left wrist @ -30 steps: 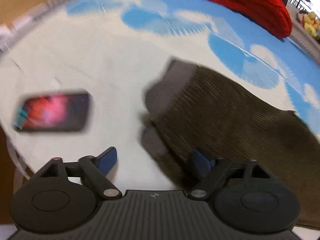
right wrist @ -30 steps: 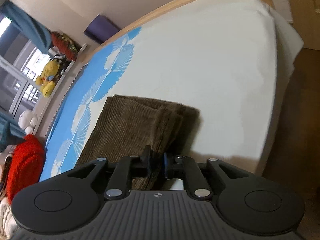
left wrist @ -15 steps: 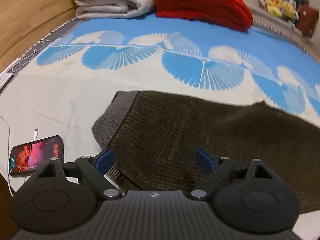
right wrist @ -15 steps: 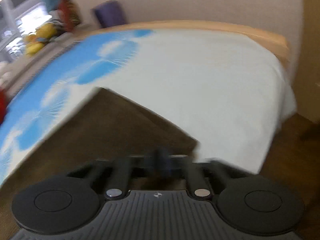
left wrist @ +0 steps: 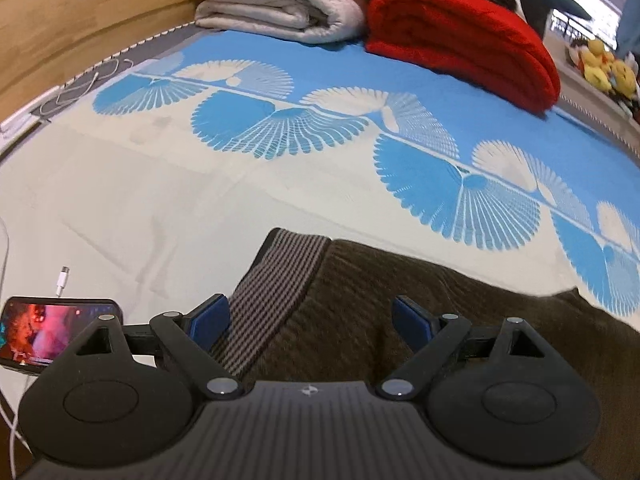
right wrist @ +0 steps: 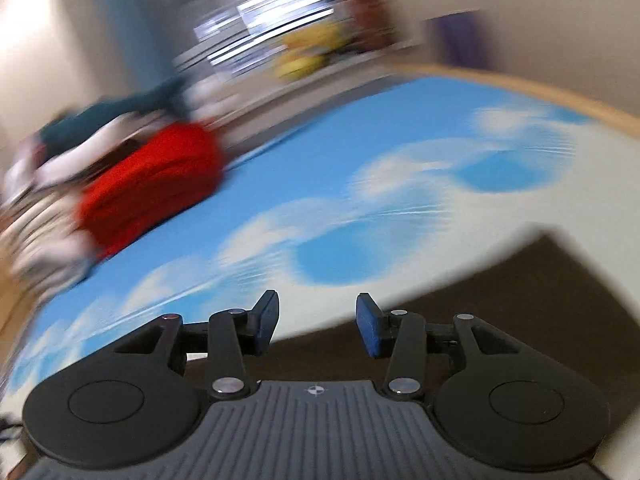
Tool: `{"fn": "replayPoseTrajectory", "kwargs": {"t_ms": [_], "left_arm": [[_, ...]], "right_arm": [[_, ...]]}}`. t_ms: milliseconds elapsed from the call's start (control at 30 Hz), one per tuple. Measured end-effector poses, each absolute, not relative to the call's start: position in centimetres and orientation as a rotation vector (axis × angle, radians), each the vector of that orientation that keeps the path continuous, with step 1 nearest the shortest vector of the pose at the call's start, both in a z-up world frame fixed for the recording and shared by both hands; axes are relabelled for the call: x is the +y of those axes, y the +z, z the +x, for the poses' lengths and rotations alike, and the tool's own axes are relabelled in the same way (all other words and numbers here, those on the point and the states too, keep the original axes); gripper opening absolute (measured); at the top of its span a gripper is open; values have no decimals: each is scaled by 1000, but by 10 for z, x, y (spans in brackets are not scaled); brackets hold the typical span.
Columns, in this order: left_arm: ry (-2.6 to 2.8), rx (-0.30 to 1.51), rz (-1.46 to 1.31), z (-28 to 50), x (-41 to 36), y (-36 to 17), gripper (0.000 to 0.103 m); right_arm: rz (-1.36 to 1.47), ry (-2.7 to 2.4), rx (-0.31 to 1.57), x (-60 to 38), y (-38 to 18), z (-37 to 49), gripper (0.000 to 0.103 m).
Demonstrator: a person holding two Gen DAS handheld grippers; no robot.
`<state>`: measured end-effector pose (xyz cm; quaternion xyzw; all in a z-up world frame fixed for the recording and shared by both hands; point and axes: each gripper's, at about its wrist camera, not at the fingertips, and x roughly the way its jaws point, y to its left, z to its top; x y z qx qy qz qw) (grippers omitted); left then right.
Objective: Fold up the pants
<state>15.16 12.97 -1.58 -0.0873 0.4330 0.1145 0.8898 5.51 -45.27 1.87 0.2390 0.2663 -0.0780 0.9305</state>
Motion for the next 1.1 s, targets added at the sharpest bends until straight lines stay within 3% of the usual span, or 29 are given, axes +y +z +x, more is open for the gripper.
{"fn": "replayPoseTrajectory", "kwargs": {"t_ms": [133, 300, 567, 600, 633, 933, 1100], "left_arm": [[238, 893, -154, 161, 131, -18, 92], [242, 937, -291, 171, 161, -25, 92], [284, 956, -349, 173, 188, -30, 92], [284, 958, -346, 173, 187, -30, 92], [284, 958, -342, 174, 187, -30, 92], [273, 968, -326, 177, 179, -33, 92], [270, 971, -337, 176, 179, -34, 92]], "right_arm": [[451, 88, 634, -368, 15, 158, 42], [388, 255, 820, -273, -31, 257, 42], [312, 377, 1025, -197, -81, 298, 41], [316, 384, 1031, -198, -82, 296, 27], [319, 415, 1021, -197, -81, 295, 7], [268, 344, 805, -190, -69, 306, 0], [408, 371, 923, -208, -69, 311, 7]]}}
